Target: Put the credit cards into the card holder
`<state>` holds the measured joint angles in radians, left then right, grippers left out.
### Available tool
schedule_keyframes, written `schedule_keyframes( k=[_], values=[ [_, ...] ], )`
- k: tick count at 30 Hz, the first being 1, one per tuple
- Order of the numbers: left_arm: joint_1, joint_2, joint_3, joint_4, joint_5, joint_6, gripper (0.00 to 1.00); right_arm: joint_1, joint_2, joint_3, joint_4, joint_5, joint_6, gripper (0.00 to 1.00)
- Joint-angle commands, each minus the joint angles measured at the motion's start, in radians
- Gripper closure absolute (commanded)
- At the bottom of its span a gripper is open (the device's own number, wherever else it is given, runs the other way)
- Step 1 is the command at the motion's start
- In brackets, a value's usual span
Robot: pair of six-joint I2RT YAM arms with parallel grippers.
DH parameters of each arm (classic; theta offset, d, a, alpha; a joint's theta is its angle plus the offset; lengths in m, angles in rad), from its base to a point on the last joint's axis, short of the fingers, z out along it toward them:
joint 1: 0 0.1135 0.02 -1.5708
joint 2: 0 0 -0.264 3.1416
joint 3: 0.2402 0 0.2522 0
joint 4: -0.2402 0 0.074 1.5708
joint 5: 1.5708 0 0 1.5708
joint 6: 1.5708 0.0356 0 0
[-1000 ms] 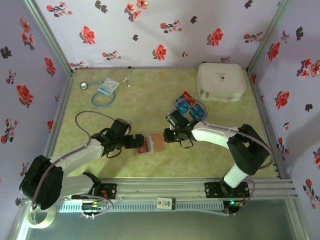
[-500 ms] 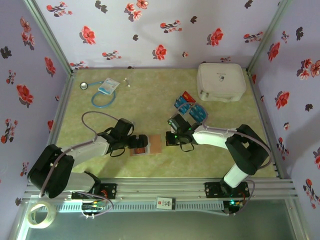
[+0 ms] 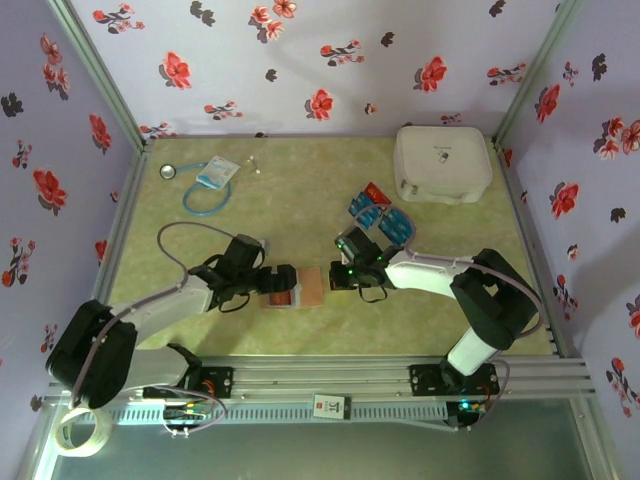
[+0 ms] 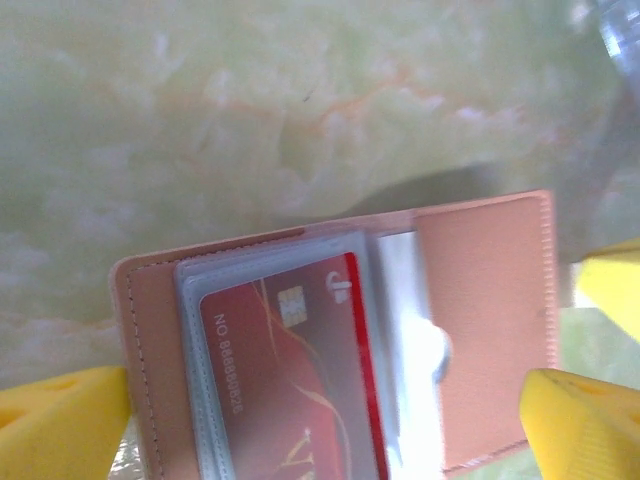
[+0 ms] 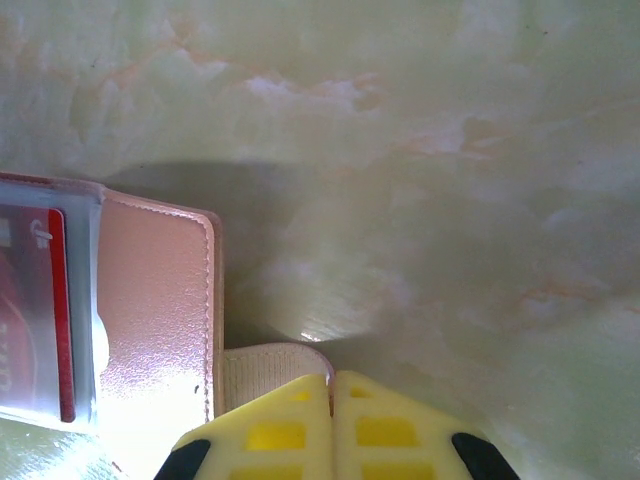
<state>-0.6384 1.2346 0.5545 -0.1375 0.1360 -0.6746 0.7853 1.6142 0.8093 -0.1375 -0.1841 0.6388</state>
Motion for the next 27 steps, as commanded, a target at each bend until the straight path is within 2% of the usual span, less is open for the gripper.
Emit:
schedule_keyframes(
  k=[1, 11, 27],
  values=[
    [0.003, -0.049, 0.030, 0.018, 0.038, -0.021, 0.00, 0.001, 0.009, 0.013, 0.010, -0.014, 0.010, 1.00],
    [-0.083, -0.013, 0.107, 0.093, 0.054, -0.079, 0.00, 0.000, 0.025, 0.031, 0.007, -0.011, 0.002, 1.00],
    [-0.150, 0.200, 0.068, 0.410, 0.038, -0.259, 0.00, -0.014, 0.021, 0.021, 0.025, -0.015, 0.004, 1.00]
  ],
)
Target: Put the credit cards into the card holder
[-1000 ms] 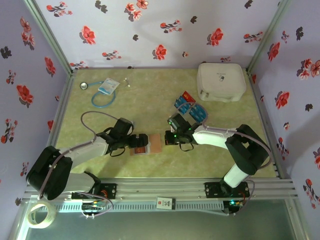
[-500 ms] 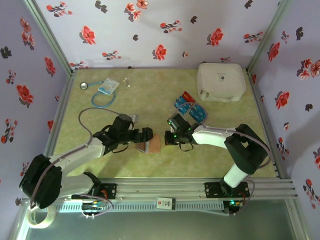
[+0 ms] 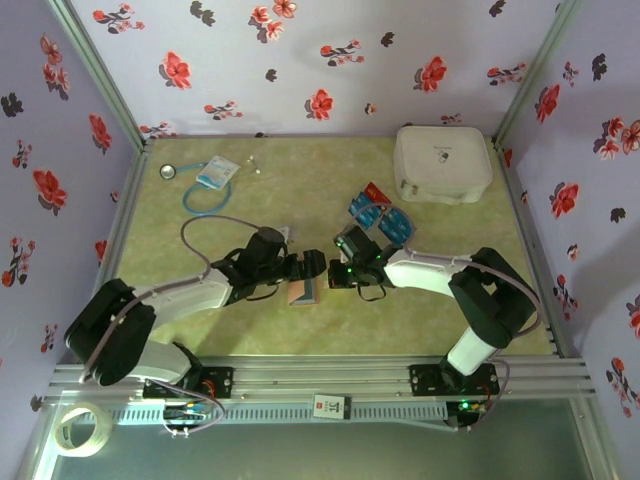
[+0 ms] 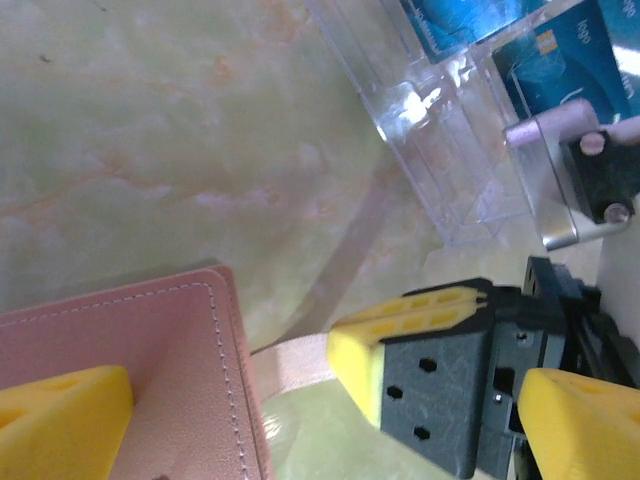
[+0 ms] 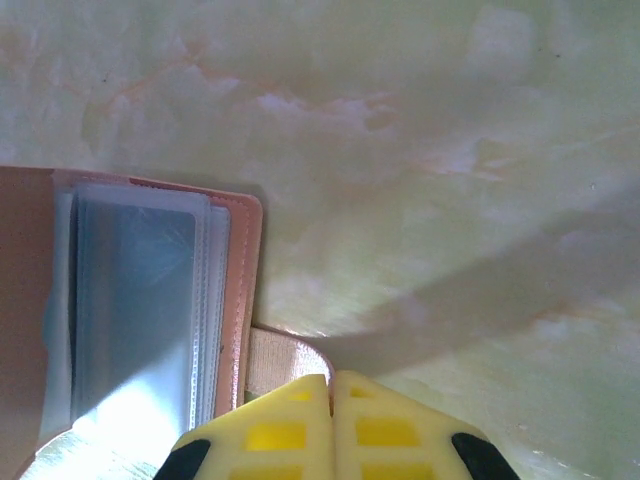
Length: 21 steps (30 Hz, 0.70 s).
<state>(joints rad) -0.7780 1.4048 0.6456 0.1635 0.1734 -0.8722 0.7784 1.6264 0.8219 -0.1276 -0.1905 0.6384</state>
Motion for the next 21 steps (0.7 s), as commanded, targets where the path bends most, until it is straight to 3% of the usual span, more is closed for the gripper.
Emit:
schedule_keyframes(
  k=[1, 12, 18, 21],
  values=[
    [-0.012, 0.044, -0.031, 0.127, -0.004, -0.073, 0.00, -0.008, 0.010, 0.007, 0.017, -0.008, 0.006, 0.98],
    [-0.015, 0.133, -0.159, 0.254, -0.098, -0.197, 0.00, -0.016, -0.021, -0.007, 0.019, -0.017, 0.010, 0.83],
    [-0.012, 0.085, -0.131, 0.194, -0.097, -0.163, 0.00, -0.016, -0.106, -0.004, -0.037, -0.003, -0.001, 0.66],
    [-0.001, 0.041, -0.097, 0.129, -0.099, -0.131, 0.00, -0.016, -0.169, -0.010, -0.076, 0.012, -0.006, 0.62]
  ],
)
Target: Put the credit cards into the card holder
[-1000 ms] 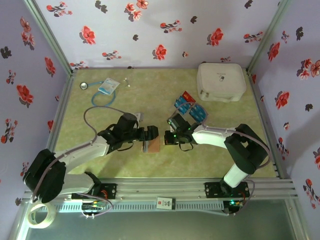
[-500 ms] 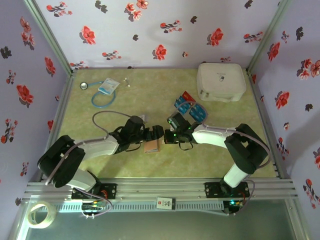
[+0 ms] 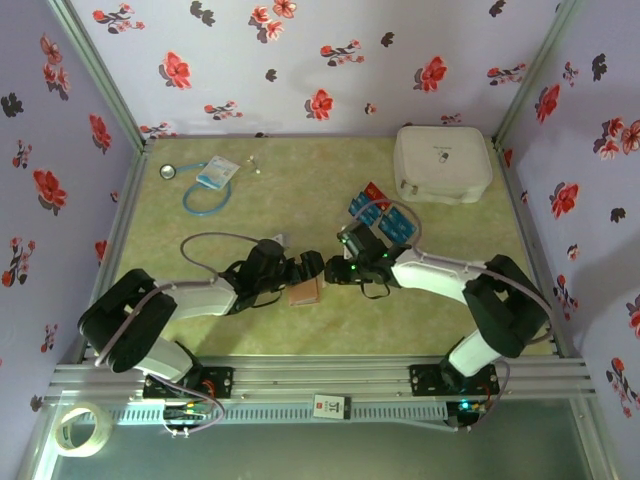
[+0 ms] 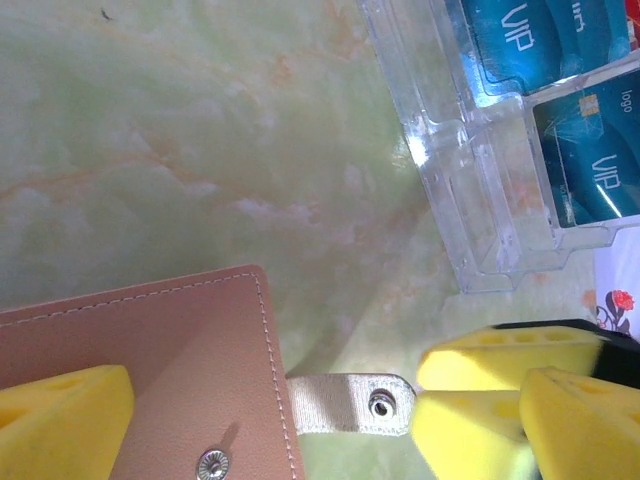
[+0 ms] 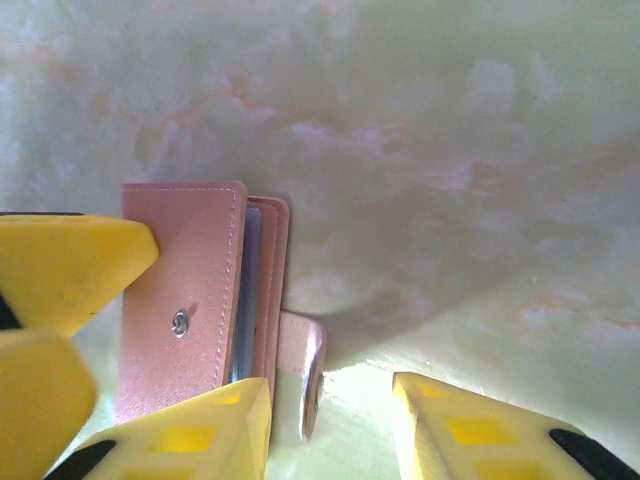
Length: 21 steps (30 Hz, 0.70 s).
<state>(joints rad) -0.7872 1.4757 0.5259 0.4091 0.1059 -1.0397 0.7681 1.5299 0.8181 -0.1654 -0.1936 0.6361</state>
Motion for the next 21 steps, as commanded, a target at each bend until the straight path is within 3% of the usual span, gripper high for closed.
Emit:
schedule_keyframes(
  k=[1, 6, 10, 17, 21],
  values=[
    [0.014, -0.044, 0.030, -0.136, -0.031, 0.044, 0.00, -0.006, -0.092, -0.009, -0.048, 0.018, -0.004, 0.62],
    [0.070, -0.107, 0.069, -0.226, -0.017, 0.094, 0.00, 0.021, -0.170, -0.002, -0.081, 0.018, 0.003, 0.64],
    [0.123, -0.140, 0.075, -0.267, 0.000, 0.121, 0.00, 0.106, -0.174, 0.065, -0.114, 0.048, -0.010, 0.69],
    [0.238, -0.234, 0.066, -0.353, 0.003, 0.152, 0.00, 0.259, -0.047, 0.228, -0.119, 0.048, -0.057, 0.77],
    [0.317, -0.288, 0.072, -0.452, 0.003, 0.176, 0.00, 0.292, 0.057, 0.289, -0.132, 0.036, -0.073, 0.82]
  ],
)
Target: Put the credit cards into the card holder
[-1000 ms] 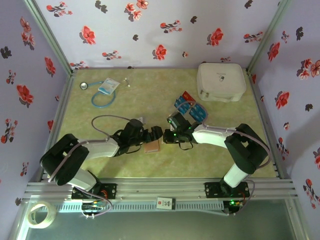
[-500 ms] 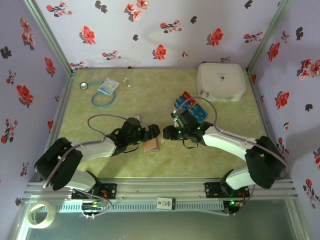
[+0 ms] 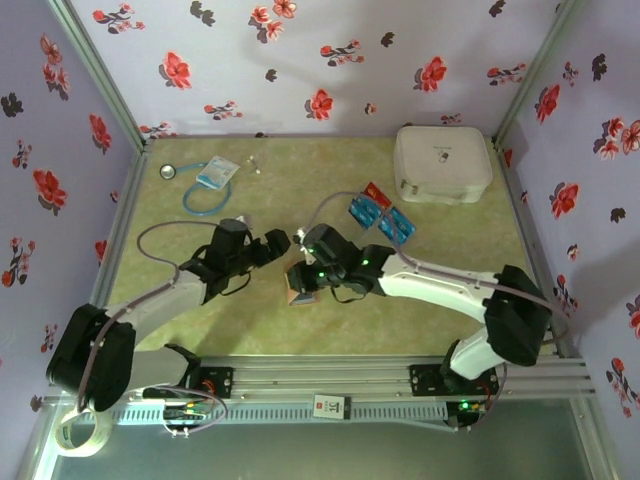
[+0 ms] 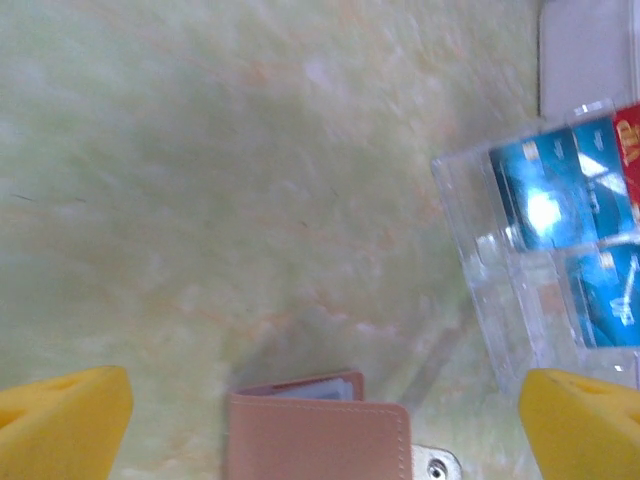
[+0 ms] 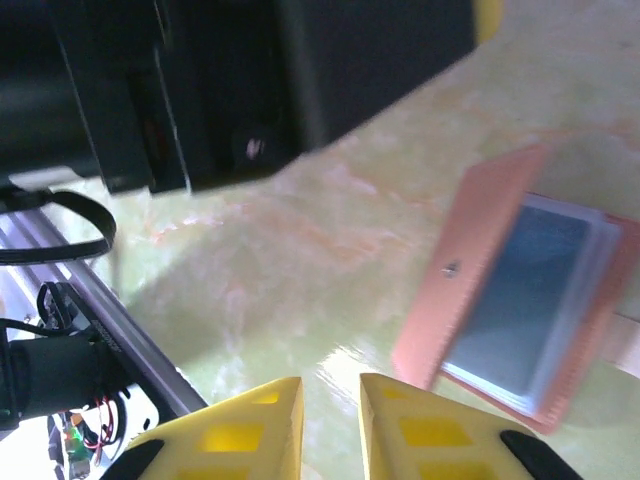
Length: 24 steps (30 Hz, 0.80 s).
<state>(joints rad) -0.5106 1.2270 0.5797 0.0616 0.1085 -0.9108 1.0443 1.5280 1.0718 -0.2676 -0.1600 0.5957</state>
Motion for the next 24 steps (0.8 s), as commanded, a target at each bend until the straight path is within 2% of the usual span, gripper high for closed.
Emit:
schedule_keyframes(
  k=[1, 7, 15, 24],
  values=[
    [0.057, -0.050, 0.020, -0.134, 0.000, 0.058, 0.00, 0.015, 0.077, 0.040, -0.031, 0.001, -0.034, 0.83],
    [0.092, -0.077, 0.046, -0.279, -0.001, 0.136, 0.00, -0.011, 0.123, -0.013, -0.013, 0.034, -0.038, 0.93],
    [0.089, -0.029, 0.084, -0.397, 0.000, 0.239, 0.00, -0.064, 0.127, -0.120, 0.078, 0.015, -0.010, 0.96],
    [-0.009, 0.080, 0.151, -0.432, -0.039, 0.321, 0.00, -0.087, 0.184, -0.174, 0.162, -0.007, 0.010, 0.97]
  ],
)
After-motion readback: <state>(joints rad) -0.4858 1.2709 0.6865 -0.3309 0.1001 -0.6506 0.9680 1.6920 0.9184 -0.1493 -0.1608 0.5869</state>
